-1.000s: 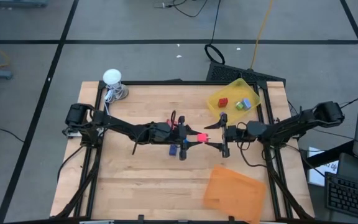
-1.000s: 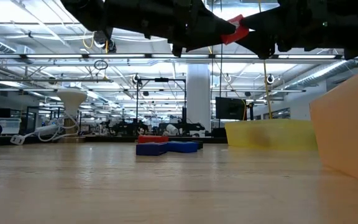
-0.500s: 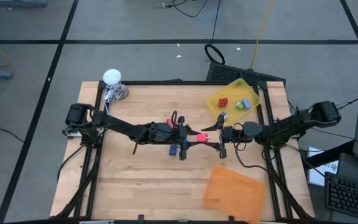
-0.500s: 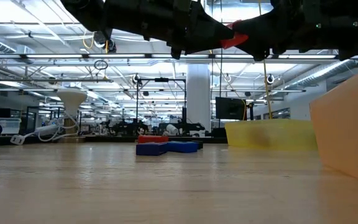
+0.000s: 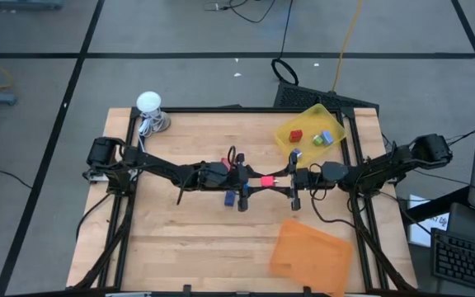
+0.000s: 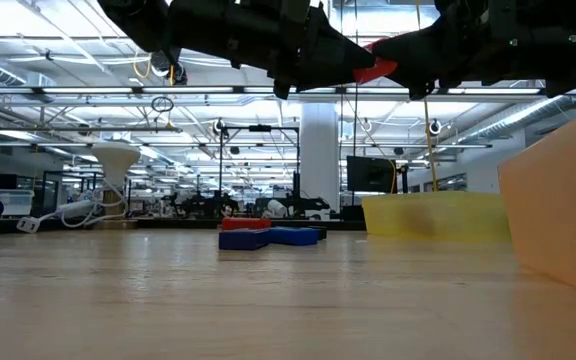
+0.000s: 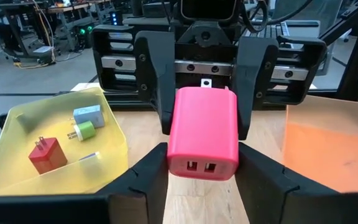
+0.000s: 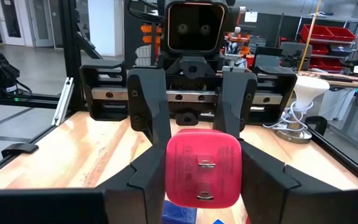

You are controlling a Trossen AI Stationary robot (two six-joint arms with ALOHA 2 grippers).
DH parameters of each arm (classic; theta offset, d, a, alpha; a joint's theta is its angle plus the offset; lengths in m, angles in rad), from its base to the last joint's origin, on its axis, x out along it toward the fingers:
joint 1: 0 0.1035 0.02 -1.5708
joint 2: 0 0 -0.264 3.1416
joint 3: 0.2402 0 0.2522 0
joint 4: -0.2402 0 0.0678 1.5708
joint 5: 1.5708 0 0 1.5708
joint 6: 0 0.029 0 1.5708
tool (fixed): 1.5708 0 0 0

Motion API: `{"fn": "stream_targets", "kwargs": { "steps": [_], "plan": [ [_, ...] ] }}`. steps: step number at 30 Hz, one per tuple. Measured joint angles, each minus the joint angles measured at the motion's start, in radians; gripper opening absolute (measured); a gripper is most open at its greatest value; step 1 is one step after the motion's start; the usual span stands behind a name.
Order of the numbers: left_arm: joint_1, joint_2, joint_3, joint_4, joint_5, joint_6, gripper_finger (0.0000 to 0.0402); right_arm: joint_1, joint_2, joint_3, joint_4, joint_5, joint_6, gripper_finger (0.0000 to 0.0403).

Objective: Pick & Place Office items
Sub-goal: Put the pink charger adapter into the yellow bin

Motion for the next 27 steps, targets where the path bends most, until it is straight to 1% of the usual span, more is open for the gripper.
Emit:
{"fn": "stream_targets", "kwargs": {
  "steps": [6, 8, 12, 16, 19, 22, 27],
  "plan": [
    [0.000, -0.012, -0.001, -0.009, 0.001, -0.001, 0.0227, 0.000, -0.010, 0.000, -0.018, -0.001, -0.001, 0.0150],
    [0.000, -0.042, -0.001, -0.015, 0.002, 0.002, 0.0245, -0.001, -0.019, 0.000, -0.034, 0.001, 0.004, 0.0150],
    [0.000, -0.119, 0.000, -0.115, -0.004, -0.010, 0.0269, -0.001, -0.064, -0.001, -0.078, 0.005, 0.005, 0.0150],
    [0.000, -0.191, 0.000, -0.251, -0.016, -0.019, 0.0282, -0.008, -0.134, -0.001, -0.160, 0.008, 0.010, 0.0150],
    [0.002, -0.219, -0.003, -0.326, -0.017, -0.006, 0.0283, -0.026, -0.199, -0.001, -0.240, 0.029, 0.059, 0.0150],
    [0.011, -0.230, -0.038, -0.325, -0.015, -0.008, 0.0284, -0.053, -0.265, -0.001, -0.340, 0.058, 0.107, 0.0150],
    [0.059, -0.248, -0.144, -0.225, -0.016, -0.050, 0.0284, -0.107, -0.365, -0.001, -0.508, 0.057, 0.164, 0.0150]
  ]
}}
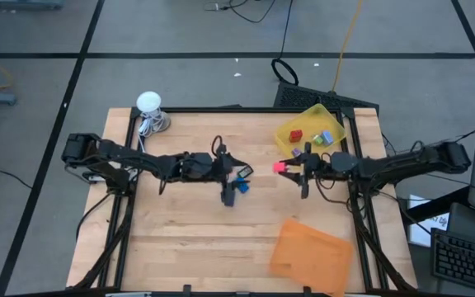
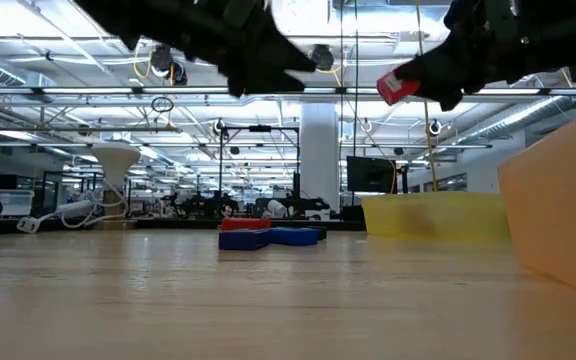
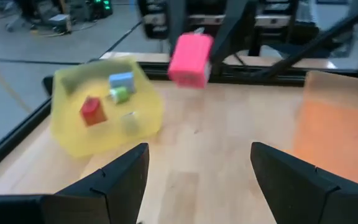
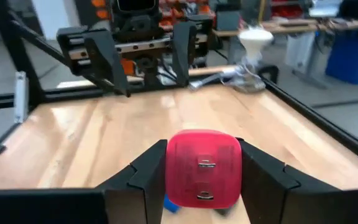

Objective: Pick & Place Office items
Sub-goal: Put the pink charger adapter into the yellow bin

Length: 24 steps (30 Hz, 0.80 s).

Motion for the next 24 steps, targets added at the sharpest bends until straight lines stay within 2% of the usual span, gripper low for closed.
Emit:
{"fn": "stream_targets", "kwargs": {
  "steps": [3, 7, 12, 18, 24],
  "plan": [
    [0.032, -0.023, -0.075, 0.077, 0.000, -0.027, 0.0285, -0.034, -0.043, 0.000, -0.085, 0.028, 0.015, 0.0150],
    [0.070, -0.052, -0.173, 0.197, -0.001, -0.057, 0.0281, -0.072, -0.079, 0.000, -0.202, 0.143, 0.019, 0.0150],
    [0.095, -0.051, -0.275, 0.382, 0.001, -0.071, 0.0274, -0.132, -0.092, -0.035, -0.231, 0.209, 0.022, 0.0150],
    [0.119, -0.051, -0.308, 0.395, -0.002, -0.112, 0.0284, -0.228, -0.094, -0.056, -0.279, 0.204, 0.080, 0.0150],
    [0.120, -0.051, -0.307, 0.396, -0.001, -0.133, 0.0283, -0.305, -0.094, -0.057, -0.399, 0.201, 0.139, 0.0151]
  ]
}}
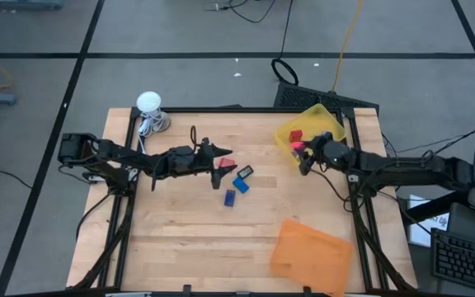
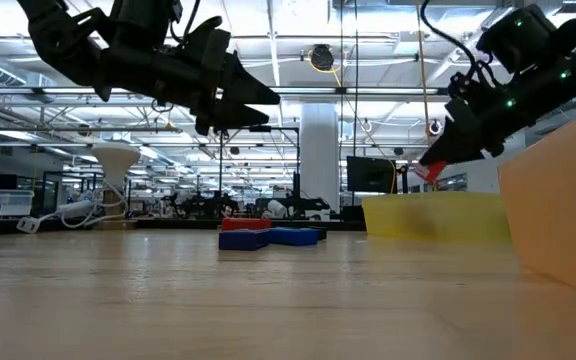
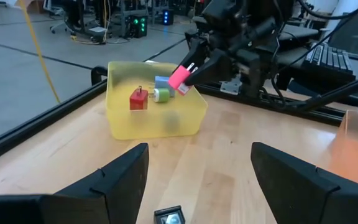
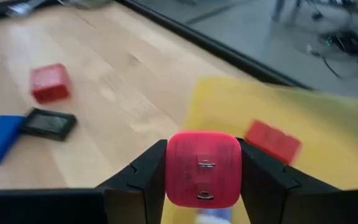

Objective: Pick & Place Office items
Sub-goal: Put the pink charger adapter into the yellow bin

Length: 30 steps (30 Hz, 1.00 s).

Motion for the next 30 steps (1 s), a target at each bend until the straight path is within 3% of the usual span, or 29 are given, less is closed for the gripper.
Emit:
{"fn": "stream_targets", "kwargs": {
  "steps": [15, 23, 30],
  "plan": [
    [0.000, 0.000, 0.000, -0.001, 0.000, -0.028, 0.0287, -0.164, 0.000, 0.000, -0.212, 0.000, 0.044, 0.0155],
    [0.000, 0.000, 0.001, -0.001, 0.000, -0.032, 0.0274, -0.174, 0.000, 0.000, -0.215, 0.000, 0.043, 0.0155],
    [0.000, 0.001, 0.001, -0.001, 0.000, -0.032, 0.0286, -0.174, 0.000, 0.000, -0.215, 0.000, 0.043, 0.0163]
  ]
}}
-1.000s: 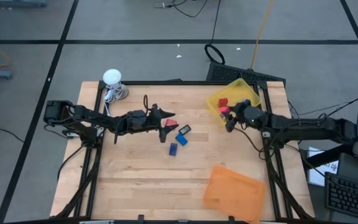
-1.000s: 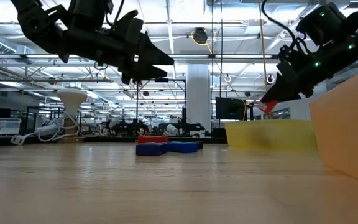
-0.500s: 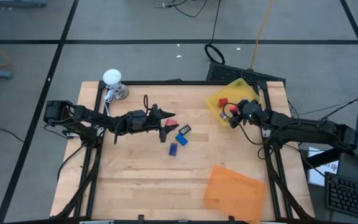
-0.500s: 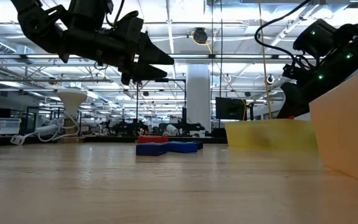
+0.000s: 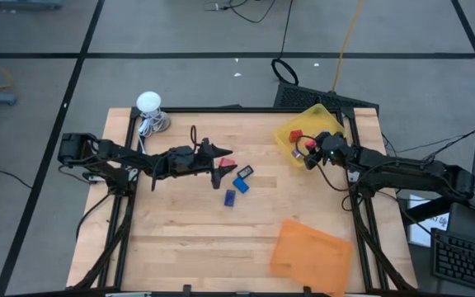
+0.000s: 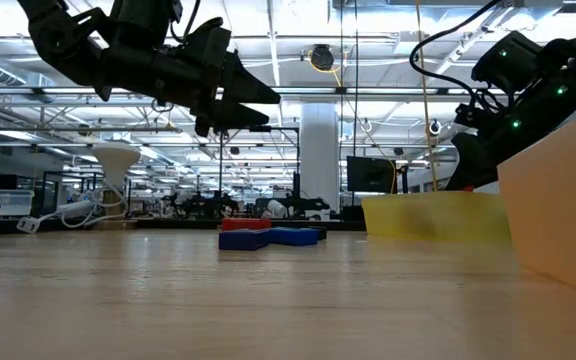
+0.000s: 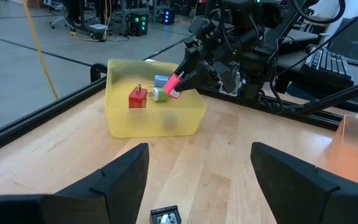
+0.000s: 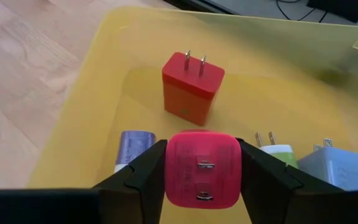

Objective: Pick & Place Office items
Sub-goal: Put the pink charger adapter into the yellow bin, then put the red charger adapter into the yellow bin

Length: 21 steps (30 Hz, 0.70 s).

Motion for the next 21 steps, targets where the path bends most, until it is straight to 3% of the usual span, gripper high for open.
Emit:
{"fn": "stream_targets", "kwargs": {
  "steps": [21],
  "plan": [
    [0.000, 0.000, 0.000, 0.000, 0.000, 0.001, 0.0278, 0.000, 0.000, 0.000, 0.008, 0.000, 0.000, 0.0182]
  ]
}}
